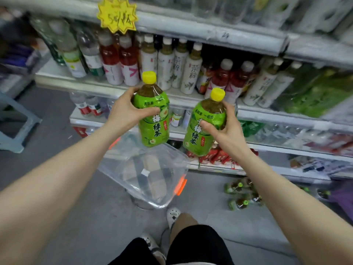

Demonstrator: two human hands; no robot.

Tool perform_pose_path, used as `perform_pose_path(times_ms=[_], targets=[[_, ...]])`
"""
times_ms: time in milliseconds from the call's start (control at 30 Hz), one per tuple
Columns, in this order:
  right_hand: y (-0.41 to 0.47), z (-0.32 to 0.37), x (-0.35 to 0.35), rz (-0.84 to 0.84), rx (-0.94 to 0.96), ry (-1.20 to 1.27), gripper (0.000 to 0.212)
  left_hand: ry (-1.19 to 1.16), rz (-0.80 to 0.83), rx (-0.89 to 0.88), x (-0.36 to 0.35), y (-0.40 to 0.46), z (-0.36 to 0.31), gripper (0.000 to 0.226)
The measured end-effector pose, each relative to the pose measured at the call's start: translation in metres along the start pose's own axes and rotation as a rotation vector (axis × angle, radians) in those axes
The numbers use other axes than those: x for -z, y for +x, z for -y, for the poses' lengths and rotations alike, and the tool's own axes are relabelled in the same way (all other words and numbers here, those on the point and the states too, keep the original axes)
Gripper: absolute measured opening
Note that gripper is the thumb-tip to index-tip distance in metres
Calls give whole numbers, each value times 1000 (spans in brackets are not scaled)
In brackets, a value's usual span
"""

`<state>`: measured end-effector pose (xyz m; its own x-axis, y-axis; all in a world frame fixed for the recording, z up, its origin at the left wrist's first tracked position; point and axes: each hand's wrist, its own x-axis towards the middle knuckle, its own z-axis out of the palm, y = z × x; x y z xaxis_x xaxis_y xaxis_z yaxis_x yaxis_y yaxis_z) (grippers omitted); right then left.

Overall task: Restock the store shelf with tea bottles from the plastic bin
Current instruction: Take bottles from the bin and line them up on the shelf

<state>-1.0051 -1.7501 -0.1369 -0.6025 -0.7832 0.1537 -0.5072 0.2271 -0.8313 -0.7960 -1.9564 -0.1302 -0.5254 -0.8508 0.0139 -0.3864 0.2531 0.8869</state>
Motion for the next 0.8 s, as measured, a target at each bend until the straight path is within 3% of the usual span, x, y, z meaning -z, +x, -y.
perform_pose_path(times_ms=[233,433,633,733,800], targets=[[7,75,100,-176,115,-170,75,-85,27,-193,-9,0,-121,80],[23,134,193,-262,223,-172,74,-139,40,-353,-18,-2,-221,104],[50,178,286,-361,272,-51,91,-204,-19,-487,-27,7,-308,82],[69,205,339,-379,324,11,76,-219,-46,-538,-35,15,-357,74],[83,220,373,-404,379,68,65,-259,-104,-565,-40,23,-385,92]])
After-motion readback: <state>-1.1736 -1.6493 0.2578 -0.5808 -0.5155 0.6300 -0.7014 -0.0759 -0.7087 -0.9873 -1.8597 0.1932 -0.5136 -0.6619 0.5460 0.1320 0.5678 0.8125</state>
